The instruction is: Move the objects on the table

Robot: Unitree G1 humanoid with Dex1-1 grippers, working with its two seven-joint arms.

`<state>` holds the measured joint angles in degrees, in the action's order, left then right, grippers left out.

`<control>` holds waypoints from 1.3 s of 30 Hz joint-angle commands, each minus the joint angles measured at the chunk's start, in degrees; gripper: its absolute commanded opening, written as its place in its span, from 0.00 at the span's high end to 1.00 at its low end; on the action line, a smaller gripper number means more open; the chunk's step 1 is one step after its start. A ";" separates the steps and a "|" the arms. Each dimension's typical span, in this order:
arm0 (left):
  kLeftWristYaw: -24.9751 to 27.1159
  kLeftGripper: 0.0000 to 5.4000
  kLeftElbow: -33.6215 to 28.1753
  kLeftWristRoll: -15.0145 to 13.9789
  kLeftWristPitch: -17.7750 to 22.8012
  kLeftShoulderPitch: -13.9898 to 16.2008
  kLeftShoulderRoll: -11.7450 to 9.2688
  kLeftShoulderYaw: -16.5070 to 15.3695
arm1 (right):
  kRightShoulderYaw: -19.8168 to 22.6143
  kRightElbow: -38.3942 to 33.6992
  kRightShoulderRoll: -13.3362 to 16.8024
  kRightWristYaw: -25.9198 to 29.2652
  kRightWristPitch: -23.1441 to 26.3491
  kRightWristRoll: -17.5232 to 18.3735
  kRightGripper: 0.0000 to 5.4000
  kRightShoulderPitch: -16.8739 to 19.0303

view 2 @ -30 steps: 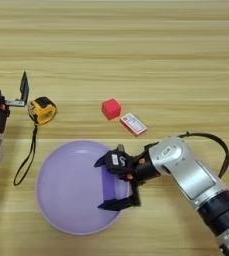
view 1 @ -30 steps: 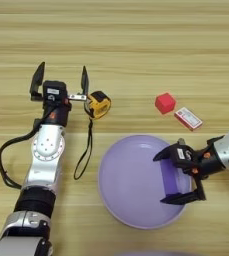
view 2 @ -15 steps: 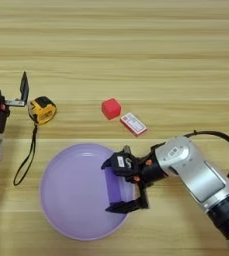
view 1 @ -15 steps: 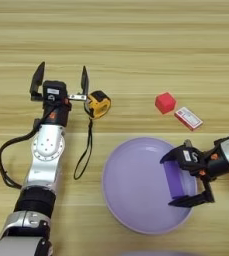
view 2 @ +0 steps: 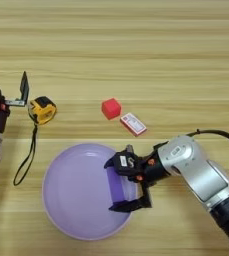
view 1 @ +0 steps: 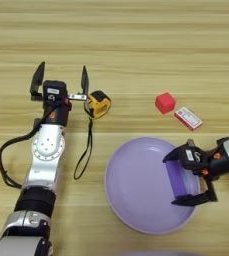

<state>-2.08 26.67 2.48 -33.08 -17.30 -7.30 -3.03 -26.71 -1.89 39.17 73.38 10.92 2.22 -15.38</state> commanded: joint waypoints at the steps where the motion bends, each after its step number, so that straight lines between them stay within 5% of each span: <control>1: -0.23 0.00 0.54 1.06 -0.24 -1.09 0.06 0.23 | -0.77 1.69 1.79 0.32 0.41 -2.24 0.00 0.06; 6: -0.25 0.00 0.58 1.06 -0.25 -1.13 0.07 0.23 | -1.34 2.62 2.03 0.29 -0.45 -3.03 0.00 0.00; 13: -0.20 0.00 0.76 0.98 -0.37 -1.17 0.02 0.18 | -1.73 2.76 2.16 0.79 -1.31 -3.06 0.16 0.28; 21: -0.18 0.00 0.76 0.94 -0.40 -1.18 0.01 0.16 | -1.53 2.58 1.62 0.58 -1.22 -2.49 0.16 0.38; 39: -0.17 0.00 2.12 0.86 -0.89 -1.78 -0.08 0.03 | 13.46 -2.39 -5.38 -4.63 9.02 15.61 0.16 -4.70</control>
<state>-2.09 27.93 2.47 -33.57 -18.32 -7.32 -3.07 -15.32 -4.67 34.67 70.17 18.60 16.31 -18.14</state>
